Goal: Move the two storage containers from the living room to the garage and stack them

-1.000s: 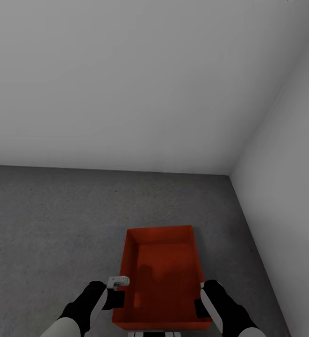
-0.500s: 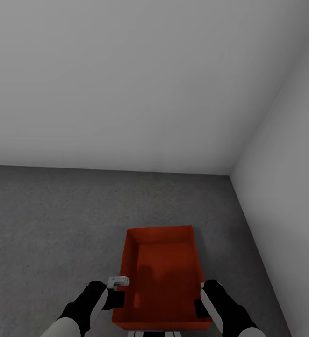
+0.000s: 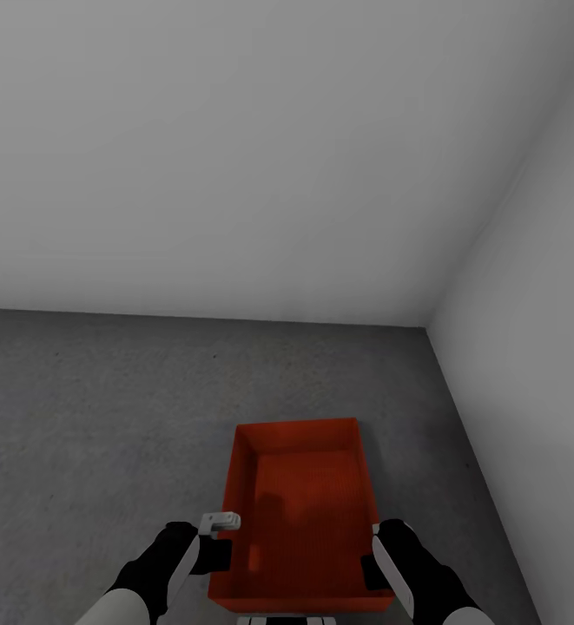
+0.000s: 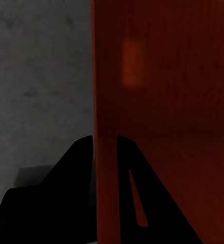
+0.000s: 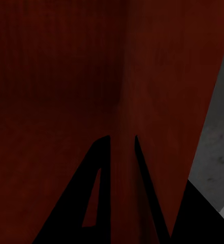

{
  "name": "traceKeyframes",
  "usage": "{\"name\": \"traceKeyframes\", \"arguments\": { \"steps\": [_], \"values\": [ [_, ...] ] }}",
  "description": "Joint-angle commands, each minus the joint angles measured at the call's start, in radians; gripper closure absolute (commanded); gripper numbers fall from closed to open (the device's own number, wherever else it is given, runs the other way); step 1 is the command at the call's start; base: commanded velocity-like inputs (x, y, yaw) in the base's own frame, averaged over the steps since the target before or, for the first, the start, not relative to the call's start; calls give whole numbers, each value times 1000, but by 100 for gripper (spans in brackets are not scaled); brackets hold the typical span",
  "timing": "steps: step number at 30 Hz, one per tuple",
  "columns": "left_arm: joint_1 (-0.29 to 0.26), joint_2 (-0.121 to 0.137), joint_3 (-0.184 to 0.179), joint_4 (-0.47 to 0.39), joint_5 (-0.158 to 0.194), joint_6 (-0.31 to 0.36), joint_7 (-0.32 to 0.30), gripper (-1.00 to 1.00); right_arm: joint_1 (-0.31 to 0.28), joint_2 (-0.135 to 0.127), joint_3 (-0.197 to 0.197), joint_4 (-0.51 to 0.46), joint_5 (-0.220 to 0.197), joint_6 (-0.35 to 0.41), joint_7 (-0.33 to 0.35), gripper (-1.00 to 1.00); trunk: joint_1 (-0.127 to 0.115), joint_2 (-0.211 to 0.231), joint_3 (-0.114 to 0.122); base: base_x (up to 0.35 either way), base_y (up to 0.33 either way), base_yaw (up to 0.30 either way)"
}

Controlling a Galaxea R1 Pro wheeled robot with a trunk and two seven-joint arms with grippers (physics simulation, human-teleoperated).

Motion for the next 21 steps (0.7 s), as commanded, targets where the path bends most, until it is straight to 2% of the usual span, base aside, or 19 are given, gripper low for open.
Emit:
{"name": "traceKeyframes", "arguments": {
  "steps": [1, 21],
  "values": [
    [1, -2, -2, -1, 11, 6, -2, 100, -1, 16, 2, -2, -65, -9, -4, 100, 0, 0, -1, 0, 0, 0],
    [1, -2, -2, -1, 11, 6, -2, 100, -1, 15, 2, -2, -65, -9, -4, 100, 0, 0, -7, 0, 0, 0]
  ]
}}
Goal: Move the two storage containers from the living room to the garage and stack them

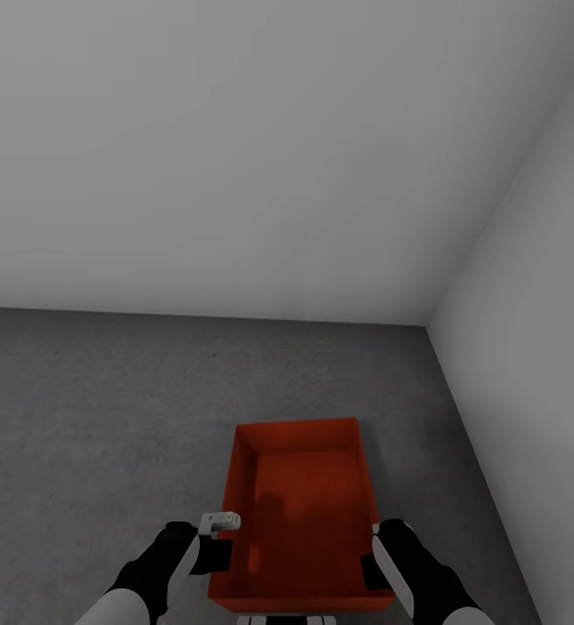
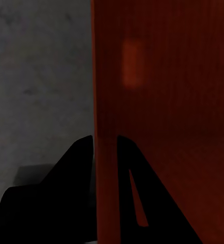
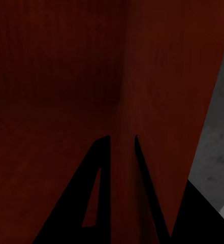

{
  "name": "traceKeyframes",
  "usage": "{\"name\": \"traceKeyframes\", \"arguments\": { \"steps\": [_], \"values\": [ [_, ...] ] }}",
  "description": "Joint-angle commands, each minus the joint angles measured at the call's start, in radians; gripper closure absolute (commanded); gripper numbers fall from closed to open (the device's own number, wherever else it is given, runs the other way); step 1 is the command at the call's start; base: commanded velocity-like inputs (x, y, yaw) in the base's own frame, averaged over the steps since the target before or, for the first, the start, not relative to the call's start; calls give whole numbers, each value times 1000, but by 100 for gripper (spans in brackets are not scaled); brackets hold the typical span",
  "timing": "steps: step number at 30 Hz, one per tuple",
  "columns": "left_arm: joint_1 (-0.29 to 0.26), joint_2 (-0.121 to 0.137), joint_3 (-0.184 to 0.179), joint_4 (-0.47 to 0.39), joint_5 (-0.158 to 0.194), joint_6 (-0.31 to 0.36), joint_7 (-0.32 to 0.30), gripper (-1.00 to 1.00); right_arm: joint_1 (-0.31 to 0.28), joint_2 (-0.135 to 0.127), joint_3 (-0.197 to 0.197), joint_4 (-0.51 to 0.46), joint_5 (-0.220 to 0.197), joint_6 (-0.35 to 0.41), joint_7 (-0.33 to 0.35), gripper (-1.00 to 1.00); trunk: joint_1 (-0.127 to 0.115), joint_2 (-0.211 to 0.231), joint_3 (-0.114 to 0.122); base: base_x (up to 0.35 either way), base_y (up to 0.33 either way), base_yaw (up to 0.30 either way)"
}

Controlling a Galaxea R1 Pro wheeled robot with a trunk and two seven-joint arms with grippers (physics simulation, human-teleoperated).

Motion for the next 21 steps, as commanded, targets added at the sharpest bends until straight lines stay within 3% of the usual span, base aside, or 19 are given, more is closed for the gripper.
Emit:
{"name": "traceKeyframes", "arguments": {
  "steps": [1, 21],
  "values": [
    [1, -2, -2, -1, 11, 6, -2, 100, -1, 15, 2, -2, -65, -9, -4, 100, 0, 0, -2, 0, 0, 0],
    [1, -2, -2, -2, 11, 6, -2, 100, -1, 15, 2, -2, -65, -9, -4, 100, 0, 0, -14, 0, 0, 0]
  ]
}}
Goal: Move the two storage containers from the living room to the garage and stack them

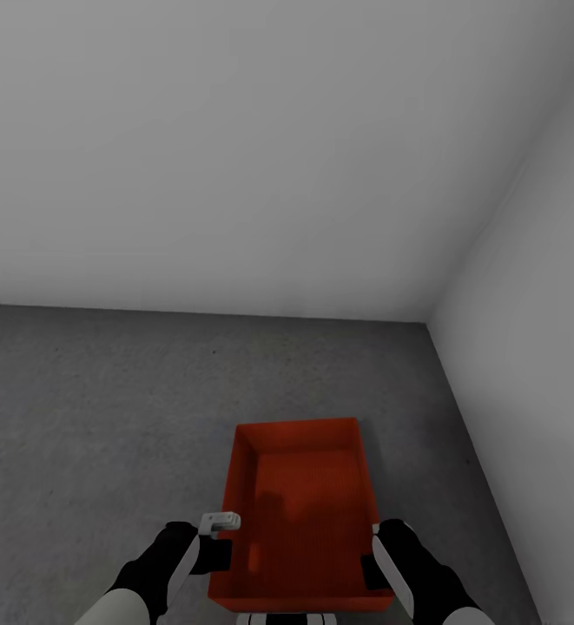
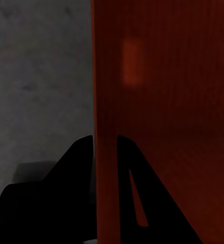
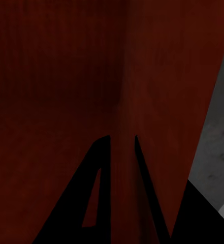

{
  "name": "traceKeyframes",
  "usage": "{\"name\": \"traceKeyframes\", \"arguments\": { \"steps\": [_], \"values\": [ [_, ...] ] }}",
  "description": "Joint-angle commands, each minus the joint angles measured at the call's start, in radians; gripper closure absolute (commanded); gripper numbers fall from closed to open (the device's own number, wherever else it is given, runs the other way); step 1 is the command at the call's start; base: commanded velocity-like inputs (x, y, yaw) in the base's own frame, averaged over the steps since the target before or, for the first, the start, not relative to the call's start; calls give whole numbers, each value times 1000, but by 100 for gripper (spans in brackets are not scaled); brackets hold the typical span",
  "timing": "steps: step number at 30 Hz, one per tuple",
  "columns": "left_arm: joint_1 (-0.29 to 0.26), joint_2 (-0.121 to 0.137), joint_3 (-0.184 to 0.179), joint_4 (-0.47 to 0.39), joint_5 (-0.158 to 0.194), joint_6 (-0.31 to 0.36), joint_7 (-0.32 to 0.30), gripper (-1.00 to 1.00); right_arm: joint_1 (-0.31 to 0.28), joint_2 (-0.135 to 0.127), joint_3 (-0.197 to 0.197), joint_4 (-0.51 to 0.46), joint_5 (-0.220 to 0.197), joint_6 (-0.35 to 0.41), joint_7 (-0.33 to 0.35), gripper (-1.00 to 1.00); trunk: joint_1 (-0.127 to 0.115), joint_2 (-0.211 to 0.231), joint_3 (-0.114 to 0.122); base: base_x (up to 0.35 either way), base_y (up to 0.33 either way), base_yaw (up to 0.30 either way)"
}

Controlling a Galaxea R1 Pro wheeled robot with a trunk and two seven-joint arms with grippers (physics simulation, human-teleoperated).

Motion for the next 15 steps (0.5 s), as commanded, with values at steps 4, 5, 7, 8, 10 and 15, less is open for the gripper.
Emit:
{"name": "traceKeyframes", "arguments": {
  "steps": [4, 5, 7, 8, 10, 15],
  "values": [
    [1, -2, -2, 0, 11, 6, -2, 100, -1, 15, 2, -1, -65, -8, -4, 100, 0, 0, -1, 0, 0, 0],
    [1, -2, -1, 0, 11, 6, -2, 100, -1, 16, 2, -2, -65, -8, -4, 100, 0, 0, -2, 0, 0, 0],
    [1, -2, -1, -1, 12, 6, -2, 100, -1, 15, 2, -2, -65, -8, -4, 100, 0, 0, -2, 0, 0, 0],
    [1, -2, -1, -1, 12, 6, -2, 100, -1, 15, 2, -2, -65, -8, -4, 100, 0, 0, -2, 0, 0, 0],
    [1, -2, -1, -1, 13, 6, -2, 100, -1, 15, 2, -2, -65, -8, -4, 100, 0, 0, -2, 0, 0, 0],
    [1, -2, -1, -1, 13, 6, -2, 100, -1, 15, 2, -1, -65, -8, -4, 100, 0, 0, -2, 0, 0, 0]
  ]
}}
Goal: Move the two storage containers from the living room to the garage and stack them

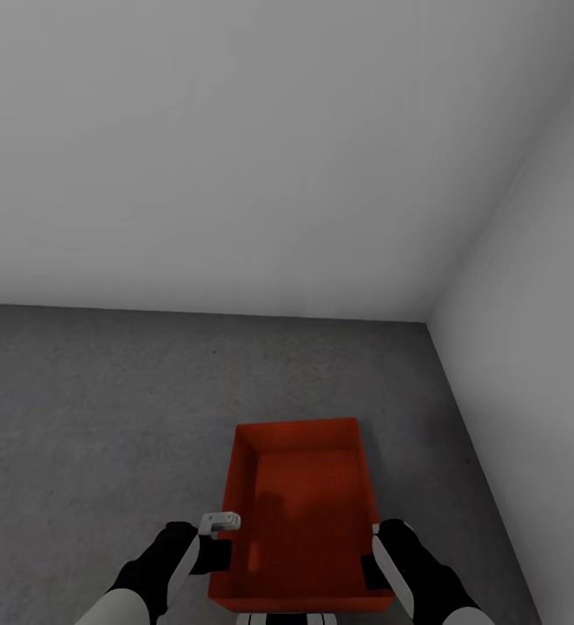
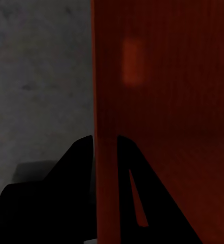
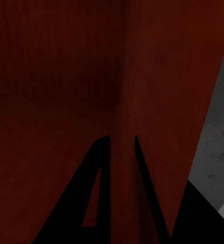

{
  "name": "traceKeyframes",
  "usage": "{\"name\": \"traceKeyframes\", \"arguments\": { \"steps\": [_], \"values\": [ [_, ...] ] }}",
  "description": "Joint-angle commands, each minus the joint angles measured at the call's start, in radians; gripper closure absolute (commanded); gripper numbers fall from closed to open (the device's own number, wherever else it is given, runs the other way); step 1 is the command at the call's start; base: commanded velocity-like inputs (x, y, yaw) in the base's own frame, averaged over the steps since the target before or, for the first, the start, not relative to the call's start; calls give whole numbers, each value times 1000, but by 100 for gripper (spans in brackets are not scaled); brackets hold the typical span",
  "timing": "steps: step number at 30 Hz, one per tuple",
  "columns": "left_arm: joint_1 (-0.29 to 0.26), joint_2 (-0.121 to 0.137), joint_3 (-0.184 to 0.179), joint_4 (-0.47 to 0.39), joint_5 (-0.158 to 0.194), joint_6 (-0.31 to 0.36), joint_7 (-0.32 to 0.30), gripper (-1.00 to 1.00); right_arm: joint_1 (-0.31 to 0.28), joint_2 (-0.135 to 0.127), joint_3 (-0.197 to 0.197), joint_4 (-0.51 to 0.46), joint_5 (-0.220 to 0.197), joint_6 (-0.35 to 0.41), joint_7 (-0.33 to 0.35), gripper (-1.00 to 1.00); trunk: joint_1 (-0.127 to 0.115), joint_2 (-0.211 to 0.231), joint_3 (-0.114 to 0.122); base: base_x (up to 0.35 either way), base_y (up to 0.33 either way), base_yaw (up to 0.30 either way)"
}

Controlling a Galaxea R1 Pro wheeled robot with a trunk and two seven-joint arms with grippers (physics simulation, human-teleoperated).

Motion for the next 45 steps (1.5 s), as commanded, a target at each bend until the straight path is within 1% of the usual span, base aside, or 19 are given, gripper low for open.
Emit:
{"name": "traceKeyframes", "arguments": {
  "steps": [1, 26, 27, 28, 45],
  "values": [
    [1, -2, -1, -1, 13, 6, -2, 100, -1, 15, 2, -2, -65, -8, -4, 100, 0, 0, -1, 0, 0, 0],
    [1, -2, 3, -1, 15, 6, -2, 100, -1, 15, 2, -2, -65, -8, -4, 100, 0, 0, -1, 0, 0, 0],
    [1, -2, 3, -1, 15, 6, -3, 100, -1, 15, 2, -2, -65, -8, -4, -100, 0, 0, -1, 0, 0, 0],
    [1, -2, 3, -1, 15, 6, -3, -100, -1, 15, 2, -2, -65, -8, -4, -100, 0, 0, -1, 0, 0, 0],
    [1, -2, 2, -1, 15, 6, -2, -100, -1, 15, 1, -2, -65, -8, -4, -100, 0, 0, -1, 0, 0, 0]
  ]
}}
